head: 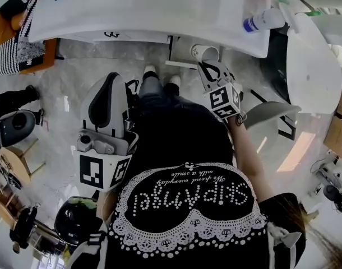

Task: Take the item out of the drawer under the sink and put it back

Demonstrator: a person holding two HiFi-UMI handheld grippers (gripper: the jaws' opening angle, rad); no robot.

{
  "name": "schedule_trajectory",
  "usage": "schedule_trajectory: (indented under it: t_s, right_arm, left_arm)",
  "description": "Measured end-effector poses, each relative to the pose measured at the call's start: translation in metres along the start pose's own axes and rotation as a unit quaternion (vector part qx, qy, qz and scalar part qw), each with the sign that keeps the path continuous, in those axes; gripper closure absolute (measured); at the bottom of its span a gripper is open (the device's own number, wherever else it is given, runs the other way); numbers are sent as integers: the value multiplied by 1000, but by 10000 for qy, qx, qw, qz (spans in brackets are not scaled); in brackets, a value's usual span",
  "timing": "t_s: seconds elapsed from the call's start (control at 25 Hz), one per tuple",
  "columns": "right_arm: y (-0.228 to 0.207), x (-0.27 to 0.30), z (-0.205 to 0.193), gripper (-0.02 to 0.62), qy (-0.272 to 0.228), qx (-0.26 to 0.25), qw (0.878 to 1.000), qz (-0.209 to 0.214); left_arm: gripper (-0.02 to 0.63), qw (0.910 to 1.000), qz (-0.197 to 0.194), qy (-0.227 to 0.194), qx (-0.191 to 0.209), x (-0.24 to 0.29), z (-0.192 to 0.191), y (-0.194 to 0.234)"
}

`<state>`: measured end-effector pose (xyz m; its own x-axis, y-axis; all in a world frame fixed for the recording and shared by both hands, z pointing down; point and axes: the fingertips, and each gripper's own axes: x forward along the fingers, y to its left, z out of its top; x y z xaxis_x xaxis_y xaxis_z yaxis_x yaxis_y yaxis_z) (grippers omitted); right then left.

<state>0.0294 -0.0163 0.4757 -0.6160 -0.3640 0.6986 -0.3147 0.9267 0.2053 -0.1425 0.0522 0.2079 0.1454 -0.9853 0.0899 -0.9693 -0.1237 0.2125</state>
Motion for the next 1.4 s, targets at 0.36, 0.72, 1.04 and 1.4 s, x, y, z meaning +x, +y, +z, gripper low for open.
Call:
schedule_trajectory:
  t_s: [0.36, 0.72, 1.04, 1.4]
  right_arm:
    - [-12, -37, 35, 569, -559, 426, 9969, -353]
    - [-36, -85, 91, 568, -1497, 776, 9813, -931]
    - [-42, -119, 119, 568, -1892, 717, 9717, -1221]
    - [-54, -162, 137, 568, -2430, 1374, 9473, -1571]
  left_arm:
    - [603, 9962, -799, 325, -70, 30, -32, -42]
    - [603, 9933, -1023, 537, -8, 43, -48, -53]
    - [603, 9897, -1351, 471, 50, 52, -43, -71]
    - [603, 9890, -1414, 439, 67, 55, -38, -73]
